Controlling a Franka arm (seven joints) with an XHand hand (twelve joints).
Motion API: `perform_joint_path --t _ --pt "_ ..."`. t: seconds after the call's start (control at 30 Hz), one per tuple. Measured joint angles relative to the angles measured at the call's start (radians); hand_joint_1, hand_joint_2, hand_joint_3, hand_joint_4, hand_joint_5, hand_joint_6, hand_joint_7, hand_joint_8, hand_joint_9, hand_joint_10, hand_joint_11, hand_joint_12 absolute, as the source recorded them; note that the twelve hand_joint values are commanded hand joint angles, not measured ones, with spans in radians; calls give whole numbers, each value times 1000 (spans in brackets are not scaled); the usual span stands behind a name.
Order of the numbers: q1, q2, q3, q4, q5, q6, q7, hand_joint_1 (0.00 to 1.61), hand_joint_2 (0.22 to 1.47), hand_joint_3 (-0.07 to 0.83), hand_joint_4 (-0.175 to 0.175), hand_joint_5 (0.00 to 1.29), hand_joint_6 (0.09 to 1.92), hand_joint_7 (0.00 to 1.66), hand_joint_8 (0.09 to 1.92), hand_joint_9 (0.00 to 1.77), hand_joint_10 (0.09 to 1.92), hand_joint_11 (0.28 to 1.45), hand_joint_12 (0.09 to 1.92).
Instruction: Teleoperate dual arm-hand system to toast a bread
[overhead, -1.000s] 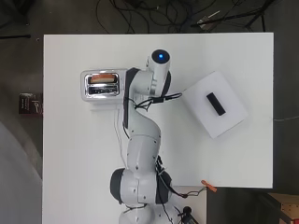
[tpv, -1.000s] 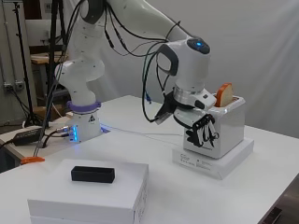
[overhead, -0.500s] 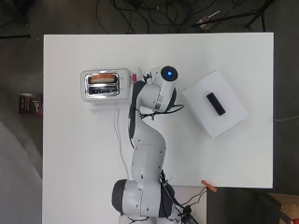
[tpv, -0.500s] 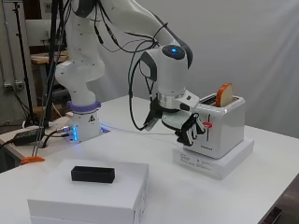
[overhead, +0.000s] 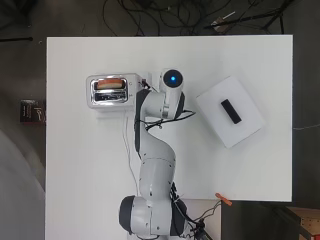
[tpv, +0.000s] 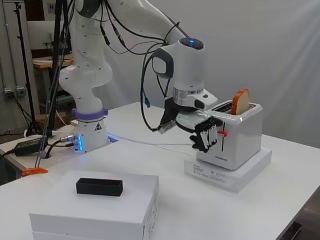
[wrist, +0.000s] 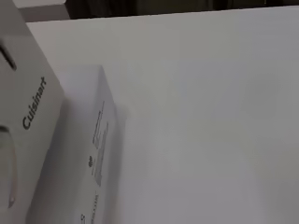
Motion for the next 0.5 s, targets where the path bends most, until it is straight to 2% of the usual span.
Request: perform_joint_path --t 0.17,0.27,0.3,0.33,0.37,0.4,0.43,0.5 --pt "-7 0 6 2 26 5 -241 0 946 6 -175 1264 1920 1387 1920 1542 1920 1117 1893" --pt "-14 15 11 26 56 -26 -251 0 967 10 -175 1236 1920 1378 1920 1540 1920 1119 1892" --pt "-16 20 13 38 73 -43 -234 0 978 10 -175 1194 1920 1345 1920 1508 1920 1079 1884" --pt "-17 23 14 46 91 -57 -215 0 989 6 -82 1129 1920 1305 1920 1468 1920 1027 1874" --pt "-18 25 15 51 106 -64 -197 0 999 3 26 1064 1920 1272 1918 1425 1920 973 1859" --pt "-18 28 16 55 114 -66 -182 0 1006 2 97 1007 1920 1249 1897 1395 1920 934 1848" --pt "-17 31 18 61 107 -67 -164 0 1012 2 137 959 1920 1235 1879 1377 1920 913 1845" --pt "-17 38 22 73 69 -77 -111 0 1021 3 167 904 1920 1226 1858 1365 1920 904 1849"
